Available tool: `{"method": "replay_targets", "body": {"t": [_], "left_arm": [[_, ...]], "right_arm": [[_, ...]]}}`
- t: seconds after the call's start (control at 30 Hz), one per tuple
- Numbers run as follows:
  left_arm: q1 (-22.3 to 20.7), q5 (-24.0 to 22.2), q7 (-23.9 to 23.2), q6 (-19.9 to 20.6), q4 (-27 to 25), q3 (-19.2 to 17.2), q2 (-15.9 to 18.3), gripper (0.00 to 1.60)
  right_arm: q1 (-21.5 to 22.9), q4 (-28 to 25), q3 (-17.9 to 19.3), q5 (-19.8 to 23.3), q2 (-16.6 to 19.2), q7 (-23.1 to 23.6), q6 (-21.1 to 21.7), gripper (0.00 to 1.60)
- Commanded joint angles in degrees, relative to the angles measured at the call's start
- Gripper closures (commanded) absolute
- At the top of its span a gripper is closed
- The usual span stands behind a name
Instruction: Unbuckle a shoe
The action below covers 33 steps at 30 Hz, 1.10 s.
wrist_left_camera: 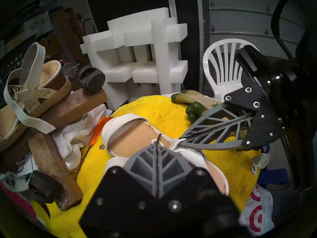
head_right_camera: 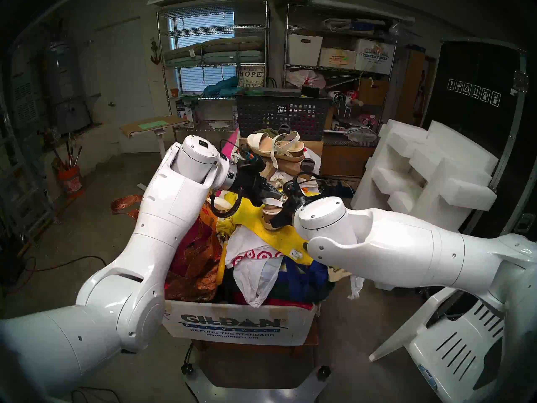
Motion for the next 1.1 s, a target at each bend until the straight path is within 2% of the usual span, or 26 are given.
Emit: {"method": "replay_targets", "body": {"t": [0.0,0.03,0.07,0.1,0.17,0.3,0.47,0.53,0.67,0.8,0.93,1.07], "left_arm": [[-1.77,-0.45,0.41,-0.51,0.23,-0.33,-0.83,1.60],[-1.85,-0.43,0.49,-0.70,0.51,-0.35,-0.80,1.60],[-1.88,-0.41,0.58,-0.85,0.70,-0.36,-0.77,1.60],[-2.01,-0.31,0.48,-1.22,0.93,-0.17,-0.63,1.60],[-2.00,-0.25,0.53,-1.36,1.06,-0.18,-0.55,1.60],[-1.94,-0.38,0.48,-1.84,1.50,-0.31,-0.46,1.60],[-1.52,-0.43,-0.12,-1.77,0.64,-0.28,-0.17,1.60],[-1.48,-0.55,-0.45,-1.77,0.45,-0.31,-0.11,1.60],[-1.22,-0.61,-1.11,-1.63,-0.22,-0.45,0.01,1.60],[-1.18,-0.52,-1.49,-1.80,-0.34,-0.56,0.00,1.60],[-1.06,-0.27,-1.56,-1.74,-0.72,-0.63,0.00,1.60],[-1.10,-0.18,-1.85,-1.92,-0.82,-0.65,0.01,1.60]], "right_arm": [[0.53,-1.28,0.52,0.33,0.18,-0.16,0.23,1.60],[0.72,-1.19,0.20,-0.04,-0.12,-1.15,1.13,1.58],[0.88,-1.11,0.00,-0.15,-0.28,-1.57,1.80,1.13],[0.84,-0.95,-0.12,-0.51,-0.46,-2.23,1.95,1.03],[1.17,-0.67,-0.60,-1.11,-0.76,-3.09,3.40,1.03],[1.24,-0.20,-0.79,-2.30,-1.23,-3.82,3.56,0.98],[1.56,-0.19,-0.41,-3.52,-1.47,-4.22,3.26,1.10],[1.81,-0.42,-0.43,-4.16,-1.19,-3.58,3.39,1.12],[1.39,-0.89,0.65,-3.94,-0.53,-1.08,0.55,1.10],[1.10,-1.97,1.71,-2.84,1.22,3.42,-2.37,1.12],[1.26,-2.56,1.68,-1.97,2.73,6.59,-1.74,1.04],[1.11,-2.54,1.36,-1.50,3.02,5.76,-0.24,0.95]]}}
